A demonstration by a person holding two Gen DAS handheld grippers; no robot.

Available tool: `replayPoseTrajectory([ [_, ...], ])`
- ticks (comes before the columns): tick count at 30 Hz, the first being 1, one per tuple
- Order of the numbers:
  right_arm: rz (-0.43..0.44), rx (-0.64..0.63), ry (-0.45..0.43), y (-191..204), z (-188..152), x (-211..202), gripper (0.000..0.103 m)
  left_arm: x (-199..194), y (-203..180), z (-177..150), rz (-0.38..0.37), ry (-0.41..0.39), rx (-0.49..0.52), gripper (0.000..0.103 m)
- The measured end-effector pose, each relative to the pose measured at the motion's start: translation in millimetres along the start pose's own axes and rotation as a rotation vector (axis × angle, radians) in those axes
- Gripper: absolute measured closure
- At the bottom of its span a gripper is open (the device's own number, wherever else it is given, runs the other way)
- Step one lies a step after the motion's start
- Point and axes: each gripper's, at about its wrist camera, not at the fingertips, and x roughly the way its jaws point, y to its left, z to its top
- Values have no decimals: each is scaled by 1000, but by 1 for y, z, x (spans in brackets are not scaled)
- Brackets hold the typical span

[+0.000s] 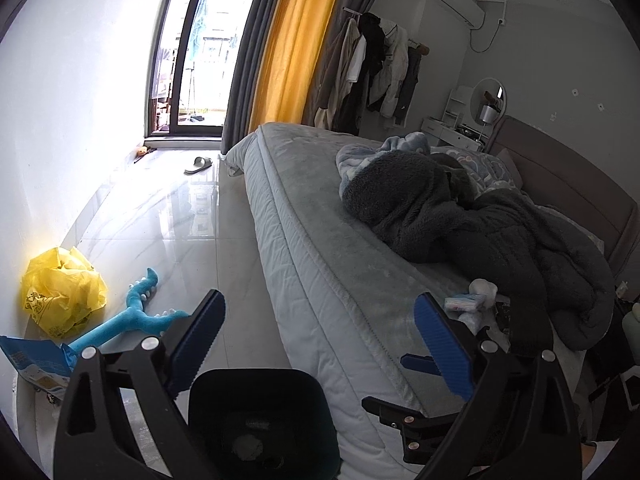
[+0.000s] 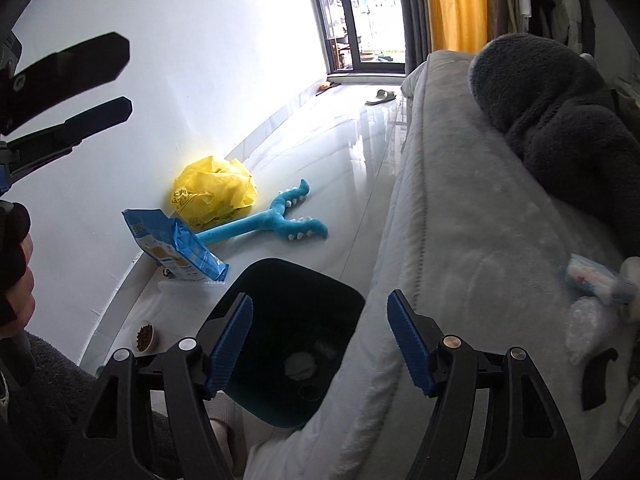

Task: Collect trash
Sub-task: 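Move both tools back toward the remaining items on the bed, then grasp the brown tape roll with the right tool while the left tool approaches the black C-shaped piece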

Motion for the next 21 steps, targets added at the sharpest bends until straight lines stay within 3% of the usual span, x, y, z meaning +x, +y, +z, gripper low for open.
replayPoseTrajectory([
  [21, -232, 90, -118, -100, -21, -73, 30, 39, -76, -18, -80, 48, 97, 6],
])
